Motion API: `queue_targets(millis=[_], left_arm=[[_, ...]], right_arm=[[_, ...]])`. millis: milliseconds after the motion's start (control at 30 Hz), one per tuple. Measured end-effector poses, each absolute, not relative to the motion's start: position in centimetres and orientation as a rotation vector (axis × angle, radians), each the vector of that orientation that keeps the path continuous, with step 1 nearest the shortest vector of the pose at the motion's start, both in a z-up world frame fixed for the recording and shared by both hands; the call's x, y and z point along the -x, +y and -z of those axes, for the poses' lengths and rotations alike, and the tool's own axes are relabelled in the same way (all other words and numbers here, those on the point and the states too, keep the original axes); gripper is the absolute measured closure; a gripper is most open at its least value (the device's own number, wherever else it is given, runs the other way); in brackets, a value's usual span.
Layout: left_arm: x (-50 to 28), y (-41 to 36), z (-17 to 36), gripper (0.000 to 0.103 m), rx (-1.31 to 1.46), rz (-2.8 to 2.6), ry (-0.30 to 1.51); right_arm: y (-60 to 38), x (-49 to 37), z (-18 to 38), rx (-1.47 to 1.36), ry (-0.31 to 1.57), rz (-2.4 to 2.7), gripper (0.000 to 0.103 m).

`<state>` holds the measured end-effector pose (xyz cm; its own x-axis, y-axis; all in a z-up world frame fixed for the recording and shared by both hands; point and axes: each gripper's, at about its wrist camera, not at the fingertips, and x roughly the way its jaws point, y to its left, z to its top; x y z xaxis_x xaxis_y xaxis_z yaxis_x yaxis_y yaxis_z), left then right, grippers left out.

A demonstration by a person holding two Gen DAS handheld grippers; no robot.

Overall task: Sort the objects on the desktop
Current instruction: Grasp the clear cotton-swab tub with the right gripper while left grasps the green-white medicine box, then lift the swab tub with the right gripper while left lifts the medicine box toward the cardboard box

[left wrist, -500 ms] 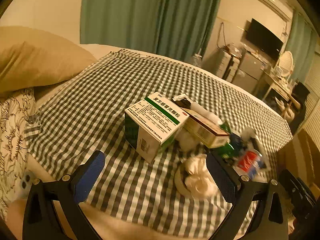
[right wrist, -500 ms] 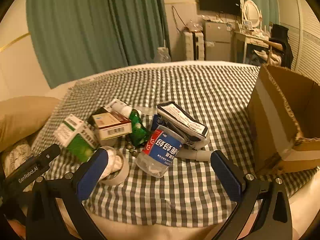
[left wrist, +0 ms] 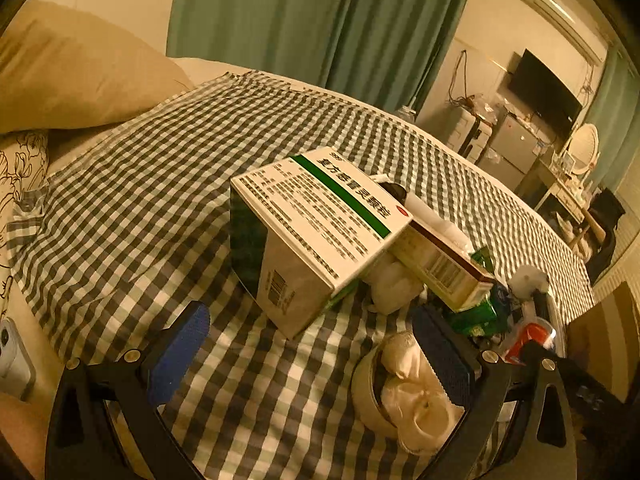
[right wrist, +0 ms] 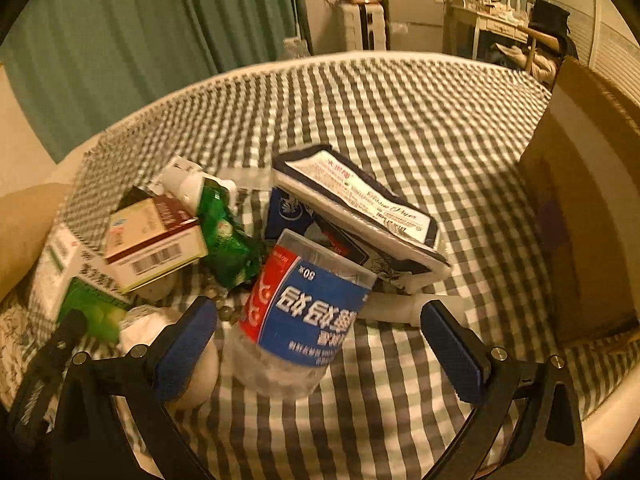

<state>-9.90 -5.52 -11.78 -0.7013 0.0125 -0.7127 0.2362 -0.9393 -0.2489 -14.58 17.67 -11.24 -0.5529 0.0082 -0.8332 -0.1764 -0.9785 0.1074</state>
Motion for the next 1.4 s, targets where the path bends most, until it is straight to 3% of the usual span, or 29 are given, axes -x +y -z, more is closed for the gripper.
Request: queue_targets(millis=[167, 200, 333, 533, 733, 900, 967, 1400], left_arm=[[11.8, -6.4, 12.3, 0.0, -1.234, 2.771, 0.466], [12.2, -6.7, 12.5, 0.0, -1.274, 2.776, 0.471], [12.8, -7.2, 12.2, 0.0, -1.347, 2.82, 0.415], [13.6, -7.6, 10.5, 0.0, -1.272, 2.93, 0.128], [16.3, -8.1, 11.3, 0.0, -1.368, 3.096, 0.085], [17.4, -6.8, 12.5, 0.0, -1.33, 3.119, -0.061], [17.2, -7.3, 12.9, 0.011, -1.332, 3.106, -0.055], [12.5, -9.5, 8.4, 0.011, -1.097, 3.014, 0.121]], right_arm=[[17.8, 16.0, 12.8, 1.522, 0.318, -2.687, 0.022], [17.9, 15.9, 12.9, 1.535, 0.344, -2.705, 0.032], [17.8, 15.8, 12.7, 1.542, 0.332, -2.743, 0.032], [17.7, 15.6, 12.1, 1.538, 0.387, -2.779, 0.034], [17.4, 15.8, 12.1, 1.547, 0.378, -2.793, 0.034], [17.4, 15.3, 12.0, 1.548, 0.37, -2.799, 0.035], [17.0, 15.7, 12.1, 1.549, 0.366, -2.798, 0.035], [17.6, 13.4, 9.3, 1.45, 0.396, -2.881, 0.036]])
